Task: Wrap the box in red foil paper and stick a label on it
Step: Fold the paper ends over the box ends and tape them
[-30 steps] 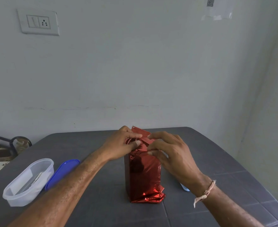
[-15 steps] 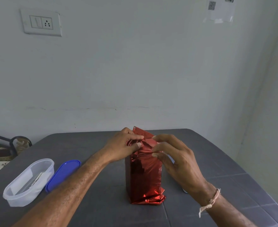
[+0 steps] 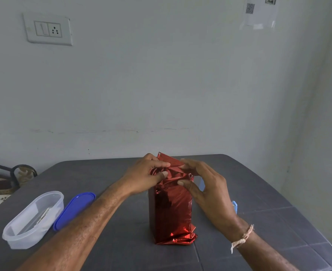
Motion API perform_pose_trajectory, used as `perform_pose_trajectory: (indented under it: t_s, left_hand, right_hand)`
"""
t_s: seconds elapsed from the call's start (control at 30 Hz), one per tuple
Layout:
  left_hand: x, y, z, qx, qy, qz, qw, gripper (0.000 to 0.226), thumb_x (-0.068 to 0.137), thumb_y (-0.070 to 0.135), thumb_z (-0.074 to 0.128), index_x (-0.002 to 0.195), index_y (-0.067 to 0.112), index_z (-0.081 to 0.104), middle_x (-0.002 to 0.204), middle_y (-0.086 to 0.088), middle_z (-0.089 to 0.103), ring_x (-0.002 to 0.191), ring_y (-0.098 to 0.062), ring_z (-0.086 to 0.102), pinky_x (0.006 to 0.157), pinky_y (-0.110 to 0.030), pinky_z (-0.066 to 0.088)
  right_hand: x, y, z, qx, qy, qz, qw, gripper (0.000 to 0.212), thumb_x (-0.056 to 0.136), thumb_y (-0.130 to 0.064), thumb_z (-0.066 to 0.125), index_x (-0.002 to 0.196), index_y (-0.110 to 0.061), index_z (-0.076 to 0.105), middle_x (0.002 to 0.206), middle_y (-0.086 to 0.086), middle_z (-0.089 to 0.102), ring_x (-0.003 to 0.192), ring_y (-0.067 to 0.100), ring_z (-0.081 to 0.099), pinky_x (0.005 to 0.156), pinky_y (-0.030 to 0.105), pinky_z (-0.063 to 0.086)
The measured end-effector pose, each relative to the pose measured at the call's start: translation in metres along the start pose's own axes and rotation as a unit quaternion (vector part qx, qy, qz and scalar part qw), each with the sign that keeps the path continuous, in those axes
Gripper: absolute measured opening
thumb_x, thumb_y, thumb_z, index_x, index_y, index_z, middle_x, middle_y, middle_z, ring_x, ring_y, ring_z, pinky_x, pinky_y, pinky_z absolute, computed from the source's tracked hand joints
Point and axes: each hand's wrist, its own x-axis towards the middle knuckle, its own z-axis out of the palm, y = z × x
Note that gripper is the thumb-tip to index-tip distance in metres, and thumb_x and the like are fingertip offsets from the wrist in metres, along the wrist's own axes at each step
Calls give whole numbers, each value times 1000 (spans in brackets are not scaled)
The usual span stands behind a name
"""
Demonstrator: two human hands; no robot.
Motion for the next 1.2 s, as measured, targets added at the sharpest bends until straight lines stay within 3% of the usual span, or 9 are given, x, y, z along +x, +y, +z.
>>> perform_pose_trajectory:
  t_s: [0.13,0.3,0.4,0.57,0.67,0.87,1.0,1.2]
  left_hand:
    - [0,2,0,-2,-1,2,1000,37,98,40,63,135,38,64,111,14,48,110,-4,50,104,-36,46]
    - [0,3,-2,-5,-2,1,1000,36,97,38,65,133,36,65,110,13,49,107,-2,50,101,-30,46]
    - [1,3,-3,-12,0,1,1000,35,97,37,66,132,37,66,110,14,50,108,-1,51,101,-30,46]
    - [2,3,-1,-21,2,-10,1000,30,97,40,65,127,43,67,108,18,50,103,3,51,102,-31,46]
    - [3,6,0,-17,5,-23,1000,32,95,52,62,126,44,68,109,20,51,105,1,52,104,-37,47]
    - [3,11,6,55,39,-35,997,82,61,96,48,123,45,67,109,22,53,110,-2,54,99,-38,50]
    - [4,14,9,87,35,-44,995,79,65,91,60,129,45,63,116,20,51,113,-4,50,99,-34,48]
    - [2,19,11,50,33,-49,997,84,57,86,61,129,44,64,118,17,49,111,-2,47,82,-21,36]
  right_hand:
    - [-3,1,0,0,4,-11,1000,38,88,-18,81,124,-18,71,109,-15,73,106,2,70,91,22,56]
    - [-4,2,0,-59,12,-66,996,10,95,-24,74,104,-21,77,94,-16,73,87,6,69,76,33,57]
    - [-6,3,-2,-114,14,-104,988,4,96,-21,73,96,-21,77,88,-16,72,82,4,68,74,30,54]
    - [-13,4,-1,-144,41,-148,978,16,99,-23,68,88,-18,78,85,-12,74,87,10,73,75,30,56]
    - [-17,5,-1,-162,46,-157,973,17,99,-23,67,87,-18,78,85,-12,74,92,10,74,80,28,56]
    - [-24,3,4,-223,63,-183,955,14,90,-8,75,86,-21,77,90,-9,76,105,10,73,93,29,55]
    - [-31,8,8,-239,65,-188,950,14,94,-12,71,87,-22,77,91,-10,77,110,11,72,96,39,57]
    - [-40,20,17,-238,70,-172,953,21,101,-18,63,89,-23,78,89,-11,77,116,13,70,100,47,54]
